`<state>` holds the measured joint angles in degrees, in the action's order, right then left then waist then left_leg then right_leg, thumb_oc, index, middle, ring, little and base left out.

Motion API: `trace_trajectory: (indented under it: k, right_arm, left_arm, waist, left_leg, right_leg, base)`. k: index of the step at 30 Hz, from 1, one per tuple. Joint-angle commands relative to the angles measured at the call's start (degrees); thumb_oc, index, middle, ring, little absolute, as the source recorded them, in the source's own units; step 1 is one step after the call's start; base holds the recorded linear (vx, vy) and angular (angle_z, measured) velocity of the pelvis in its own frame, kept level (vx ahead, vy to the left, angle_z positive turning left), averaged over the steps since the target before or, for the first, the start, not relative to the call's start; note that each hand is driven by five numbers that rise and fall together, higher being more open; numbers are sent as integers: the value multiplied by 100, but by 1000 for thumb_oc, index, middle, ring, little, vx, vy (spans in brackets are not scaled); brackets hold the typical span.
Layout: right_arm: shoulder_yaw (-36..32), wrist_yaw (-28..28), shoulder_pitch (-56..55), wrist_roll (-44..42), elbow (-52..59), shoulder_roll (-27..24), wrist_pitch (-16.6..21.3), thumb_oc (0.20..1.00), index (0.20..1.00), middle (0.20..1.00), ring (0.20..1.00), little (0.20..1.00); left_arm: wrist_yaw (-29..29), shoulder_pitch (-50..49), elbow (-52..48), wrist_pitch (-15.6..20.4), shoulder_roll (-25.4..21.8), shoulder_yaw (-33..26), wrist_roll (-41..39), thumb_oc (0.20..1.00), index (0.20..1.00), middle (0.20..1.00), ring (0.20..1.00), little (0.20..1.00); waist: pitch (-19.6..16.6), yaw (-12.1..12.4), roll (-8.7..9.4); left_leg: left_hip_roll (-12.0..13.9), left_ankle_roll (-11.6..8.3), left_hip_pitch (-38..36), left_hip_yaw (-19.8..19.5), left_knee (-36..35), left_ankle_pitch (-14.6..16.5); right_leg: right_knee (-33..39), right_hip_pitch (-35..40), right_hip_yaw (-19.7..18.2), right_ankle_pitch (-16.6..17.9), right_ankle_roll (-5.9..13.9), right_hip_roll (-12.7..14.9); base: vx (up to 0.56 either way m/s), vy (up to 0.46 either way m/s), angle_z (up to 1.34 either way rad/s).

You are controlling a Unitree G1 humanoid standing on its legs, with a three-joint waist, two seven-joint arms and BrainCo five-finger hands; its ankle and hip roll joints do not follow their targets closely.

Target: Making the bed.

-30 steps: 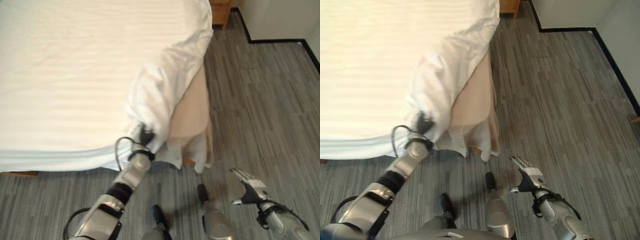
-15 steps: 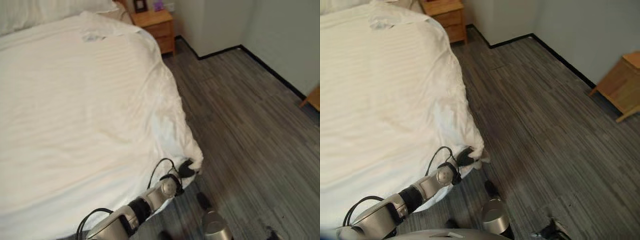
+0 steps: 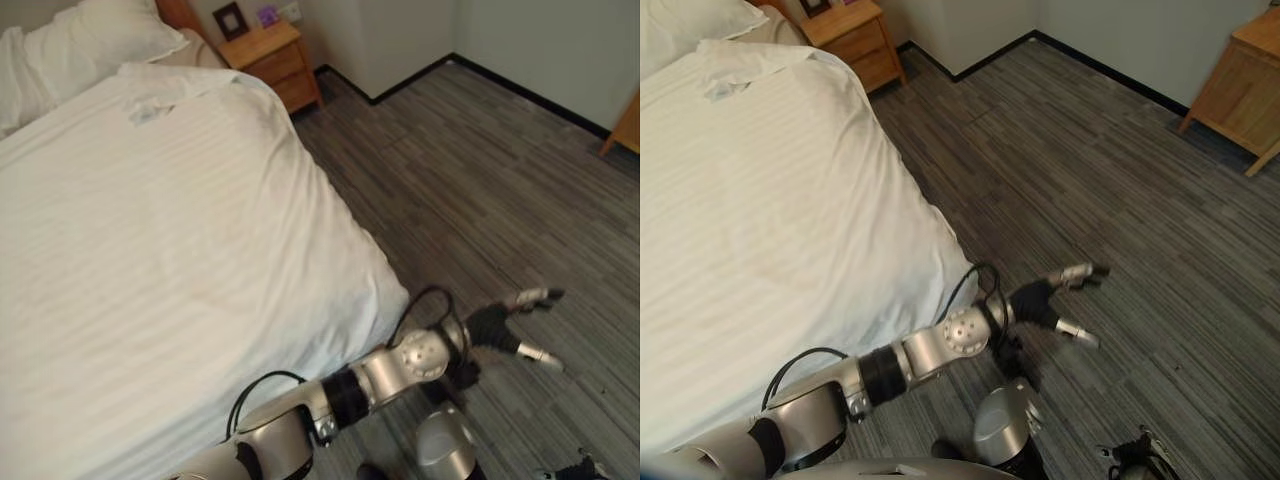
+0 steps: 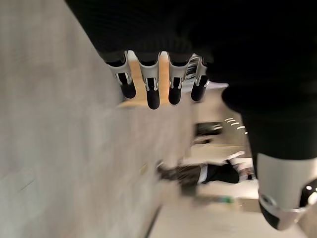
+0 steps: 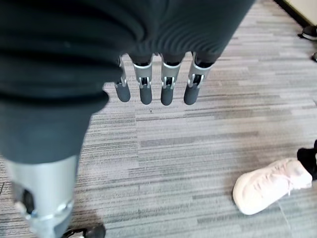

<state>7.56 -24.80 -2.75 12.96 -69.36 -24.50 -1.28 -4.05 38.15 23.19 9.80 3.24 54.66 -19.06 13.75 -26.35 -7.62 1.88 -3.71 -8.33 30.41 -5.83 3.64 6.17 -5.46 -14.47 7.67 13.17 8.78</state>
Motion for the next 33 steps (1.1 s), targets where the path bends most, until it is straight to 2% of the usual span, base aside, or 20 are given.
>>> trace_trajectory:
  k: [1, 2, 5, 6, 7, 8, 9, 11, 12, 13, 14, 15, 16, 19, 20, 23, 26, 27, 29, 33]
  right_arm:
    - [346, -148, -391, 37, 550, -233, 86, 1000, 1000, 1000, 1000, 1000]
    - [347, -148, -391, 37, 550, -233, 86, 1000, 1000, 1000, 1000, 1000]
    - [377, 33, -519, -153, 1780, -446, 341, 1000, 1000, 1000, 1000, 1000]
    - [270, 172, -623, -319, 2719, -639, 534, 865, 865, 865, 865, 865]
    - [92, 333, -788, -624, 3370, -726, 629, 416, 416, 416, 416, 416]
    - [-76, 591, -971, -996, 4235, -915, 839, 200, 200, 200, 200, 200]
    - [-254, 919, -1104, -1094, 5268, -1141, 1111, 200, 200, 200, 200, 200]
    - [-331, 1047, -1124, -1204, 5665, -1155, 1191, 200, 200, 200, 200, 200]
    - [-363, 1440, -996, -1607, 6449, -1144, 1442, 200, 200, 200, 200, 200]
    - [-349, 1442, -993, -1610, 6455, -1146, 1438, 200, 200, 200, 200, 200]
    - [-304, 1612, -900, -1762, 6571, -1111, 1470, 200, 200, 200, 200, 200]
    - [-107, 2012, -680, -2228, 6943, -1003, 1545, 200, 200, 200, 200, 200]
    - [-94, 2014, -670, -2231, 6941, -1004, 1545, 200, 200, 200, 200, 200]
    - [288, 2255, -179, -2931, 6727, -505, 1496, 200, 200, 200, 200, 200]
    - [543, 2433, 125, -3506, 6543, -169, 1468, 200, 200, 200, 200, 200]
    - [989, 2516, 881, -4159, 6112, 202, 1409, 200, 200, 200, 200, 200]
    - [1617, 2570, 2113, -4837, 5214, 629, 1386, 200, 200, 200, 200, 200]
    - [1617, 2571, 2120, -4838, 5210, 630, 1387, 200, 200, 200, 200, 200]
    - [1653, 2384, 2755, -4968, 4666, 774, 1436, 200, 200, 200, 200, 200]
    - [1412, 1787, 4059, -4557, 3071, 879, 1509, 200, 200, 200, 200, 200]
  left_arm:
    - [-411, -111, -375, 323, -244, -429, -321, 1000, 1000, 1000, 1000, 1000]
    - [-411, -111, -376, 322, -245, -429, -321, 1000, 1000, 1000, 1000, 1000]
    - [-567, -141, -1048, 430, -1115, -1041, -478, 1000, 1000, 1000, 1000, 1000]
    - [-569, -196, -1528, 502, -1748, -1386, -402, 1000, 1000, 1000, 1000, 1000]
    - [-590, -410, -1940, 503, -2134, -1634, -407, 1000, 1000, 1000, 1000, 1000]
    - [-561, -651, -2208, 517, -2563, -2042, -412, 1000, 1000, 1000, 1000, 1000]
    - [-538, -1303, -2576, 618, -3231, -2844, -304, 1000, 1000, 1000, 1000, 1000]
    - [-525, -1703, -2766, 607, -3368, -3144, -301, 1000, 1000, 1000, 1000, 1000]
    - [-427, -2730, -2828, 626, -3697, -3958, -271, 1000, 1000, 1000, 1000, 1000]
    - [-424, -2753, -2845, 619, -3704, -3978, -271, 1000, 1000, 1000, 1000, 1000]
    - [-375, -3095, -2799, 584, -3761, -4247, -166, 1000, 1000, 1000, 1000, 1000]
    - [-297, -3941, -2381, 497, -3797, -4809, -24, 1000, 1000, 1000, 1000, 1000]
    - [-294, -3953, -2387, 495, -3799, -4826, -24, 1000, 1000, 1000, 1000, 1000]
    - [-361, -4498, -1417, 241, -3471, -5140, 215, 1000, 1000, 1000, 1000, 1000]
    - [-442, -4656, -845, 107, -3257, -5217, 328, 1000, 1000, 1000, 1000, 1000]
    - [-580, -4681, 239, -63, -3043, -5162, 606, 1000, 1000, 1000, 1000, 1000]
    - [-616, -4512, 2321, -300, -2719, -5194, 537, 1000, 1000, 1000, 1000, 1000]
    - [-615, -4505, 2326, -297, -2719, -5195, 536, 1000, 1000, 1000, 1000, 1000]
    - [-643, -4324, 2814, -254, -2624, -5016, 453, 1000, 1000, 1000, 1000, 1000]
    - [-498, -4123, 3455, -123, -2464, -4710, 198, 1000, 1000, 1000, 1000, 1000]
  waist:
    - [-83, 185, 98]
    - [-82, 184, 98]
    - [-203, 397, 240]
    - [-245, 528, 268]
    - [-287, 600, 314]
    - [-327, 713, 359]
    - [-393, 970, 430]
    - [-417, 1024, 455]
    - [-468, 1345, 495]
    - [-483, 1335, 500]
    - [-497, 1435, 514]
    - [-503, 1723, 531]
    - [-515, 1711, 536]
    - [-511, 1983, 534]
    - [-513, 2118, 529]
    - [-460, 2354, 506]
    - [-259, 2684, 415]
    - [-275, 2686, 417]
    - [-136, 2798, 322]
    - [12, 3066, -54]
  left_leg:
    - [156, -67, -95, -584, 83, -131]
    - [156, -67, -96, -585, 83, -131]
    - [261, -129, -107, -715, 83, -195]
    - [310, -163, -80, -765, 83, -222]
    - [339, -185, -52, -844, 83, -256]
    - [375, -214, -24, -904, 83, -283]
    - [429, -247, 16, -996, 83, -316]
    - [445, -254, 20, -1039, 83, -322]
    - [470, -259, 43, -1156, 83, -346]
    - [472, -263, 64, -1153, 83, -369]
    - [482, -267, 76, -1207, 83, -380]
    - [499, -268, 96, -1363, 83, -404]
    - [501, -271, 119, -1364, 83, -424]
    - [510, -259, 183, -1540, 83, -445]
    - [501, -247, 246, -1605, 83, -471]
    - [484, -242, 361, -1738, 83, -505]
    - [450, -242, 677, -1891, 83, -611]
    - [450, -242, 703, -1890, 83, -621]
    - [417, -244, 970, -1959, 83, -714]
    - [369, -291, 1610, -2052, 83, -933]
  right_leg:
    - [-117, -122, 408, -177, -233, -51]
    - [-117, -120, 409, -177, -233, -51]
    - [-117, 11, 537, -216, -285, -90]
    - [-117, 30, 592, -235, -308, -103]
    - [-117, 60, 659, -250, -321, -115]
    - [-117, 88, 721, -267, -334, -124]
    - [-117, 152, 835, -318, -368, -139]
    - [-117, 185, 879, -337, -376, -136]
    - [-117, 254, 983, -394, -415, -144]
    - [-117, 231, 979, -375, -423, -147]
    - [-117, 272, 1025, -406, -440, -146]
    - [-117, 365, 1170, -468, -468, -130]
    - [-117, 344, 1170, -452, -475, -132]
    - [-117, 409, 1357, -507, -496, -104]
    - [-117, 392, 1418, -502, -509, -84]
    - [-117, 373, 1532, -505, -534, -53]
    - [-117, 170, 1652, -434, -557, -1]
    - [-117, 143, 1649, -425, -560, -1]
    - [-117, -115, 1662, -334, -568, 23]
    - [-117, -696, 1747, -164, -548, 125]
  base:
    - [6, -88, 10]
    - [14, -92, 15]
    - [14, -87, 16]
    - [5, -90, 24]
    - [1, -82, 31]
    - [14, -95, 50]
    - [19, -62, 53]
    - [39, -37, 55]
    - [35, -33, 42]
    - [41, -24, 34]
    - [52, 1, 32]
    - [53, 3, 29]
    - [51, 10, 26]
    - [24, 20, 34]
    - [8, 37, 51]
    - [-18, 29, 35]
    - [-127, 21, 31]
    - [-133, 2, 29]
    - [-163, 31, 38]
    - [-131, 46, 27]
